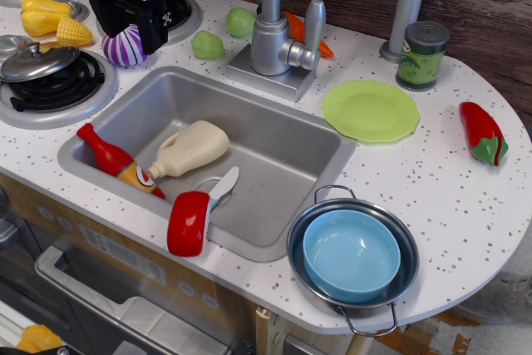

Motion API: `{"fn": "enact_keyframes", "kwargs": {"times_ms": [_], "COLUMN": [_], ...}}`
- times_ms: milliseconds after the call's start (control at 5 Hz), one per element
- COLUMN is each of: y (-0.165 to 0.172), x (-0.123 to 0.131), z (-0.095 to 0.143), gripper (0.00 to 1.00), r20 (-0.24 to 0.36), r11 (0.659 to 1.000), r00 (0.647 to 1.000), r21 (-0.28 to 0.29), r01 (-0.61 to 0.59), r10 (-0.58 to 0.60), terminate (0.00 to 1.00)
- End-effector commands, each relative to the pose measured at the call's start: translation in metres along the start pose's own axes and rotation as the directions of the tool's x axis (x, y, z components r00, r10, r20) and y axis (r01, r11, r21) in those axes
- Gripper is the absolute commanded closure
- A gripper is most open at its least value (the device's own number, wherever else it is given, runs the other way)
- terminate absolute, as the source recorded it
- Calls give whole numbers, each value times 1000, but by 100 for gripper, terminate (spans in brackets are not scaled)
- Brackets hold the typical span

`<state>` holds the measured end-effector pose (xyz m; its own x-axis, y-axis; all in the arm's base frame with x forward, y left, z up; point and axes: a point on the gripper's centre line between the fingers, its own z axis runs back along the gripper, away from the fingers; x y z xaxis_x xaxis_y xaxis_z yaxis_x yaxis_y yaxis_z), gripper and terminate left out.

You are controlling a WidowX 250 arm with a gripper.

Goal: Put sushi on plate

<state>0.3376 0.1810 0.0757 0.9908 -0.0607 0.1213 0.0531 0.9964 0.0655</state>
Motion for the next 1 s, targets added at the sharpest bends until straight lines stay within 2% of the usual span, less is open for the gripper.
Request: {"fn": "enact_keyframes", "kwargs": {"times_ms": [0,200,400,600,800], "y": [0,-22,-64,-109,-151], "x": [0,-6,-13,-37,-61], "z": [0,26,50,62,61], "gripper": [0,0,0,0,0], "r20": [0,-33,-50,-72,-62], "r11": [1000,998,985,946,903], "r00": [1000,998,984,943,901], "r21": [0,8,47,17,46], "r01": [0,-58,-168,-324,-428], "r10": [0,58,170,325,430], "terminate": [0,0,0,0,0]}}
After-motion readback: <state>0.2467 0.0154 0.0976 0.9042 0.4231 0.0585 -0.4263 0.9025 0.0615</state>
